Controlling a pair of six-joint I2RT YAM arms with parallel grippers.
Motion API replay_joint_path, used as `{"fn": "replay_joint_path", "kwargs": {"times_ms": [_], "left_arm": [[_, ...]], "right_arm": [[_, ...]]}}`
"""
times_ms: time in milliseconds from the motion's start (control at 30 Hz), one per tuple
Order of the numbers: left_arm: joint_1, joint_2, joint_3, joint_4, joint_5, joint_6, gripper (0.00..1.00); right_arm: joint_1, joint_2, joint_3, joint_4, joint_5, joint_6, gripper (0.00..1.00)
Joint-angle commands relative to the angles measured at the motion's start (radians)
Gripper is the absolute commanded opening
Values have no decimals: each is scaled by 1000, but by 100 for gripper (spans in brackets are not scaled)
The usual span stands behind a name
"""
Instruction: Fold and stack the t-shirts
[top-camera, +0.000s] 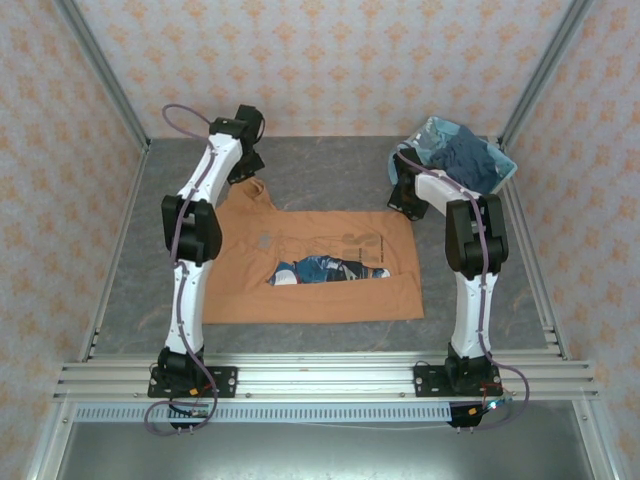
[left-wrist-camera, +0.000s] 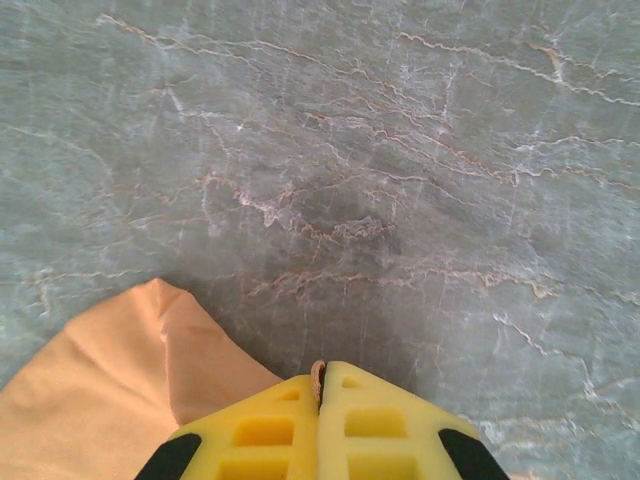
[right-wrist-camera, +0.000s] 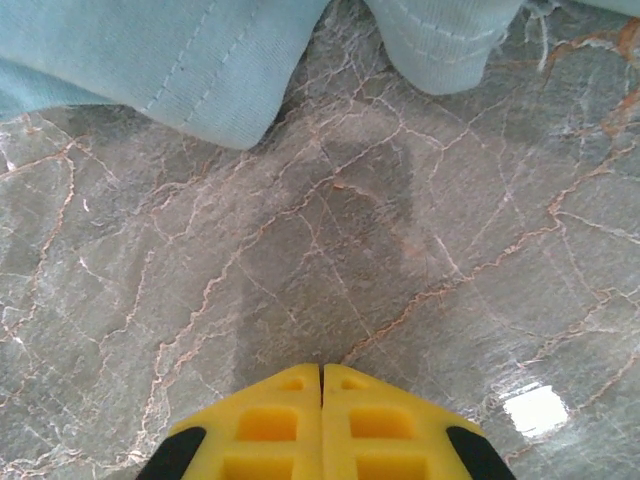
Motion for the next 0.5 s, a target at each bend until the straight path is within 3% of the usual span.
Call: {"fn": "replay_joint_path", "kwargs": {"times_ms": [0,300,467], "left_arm": [[-3,-75,-4,-39,12,-14,0],[-2,-125,44,-153,13,-7,0],[-2,-278,-169,-187,16,5,0]], "right_arm": [[-4,-44,38,-67,49,-22,0],[-5,-103,47,-93,15,-65,0],[-2,-194,-44,-99,-14,-63,0]]}}
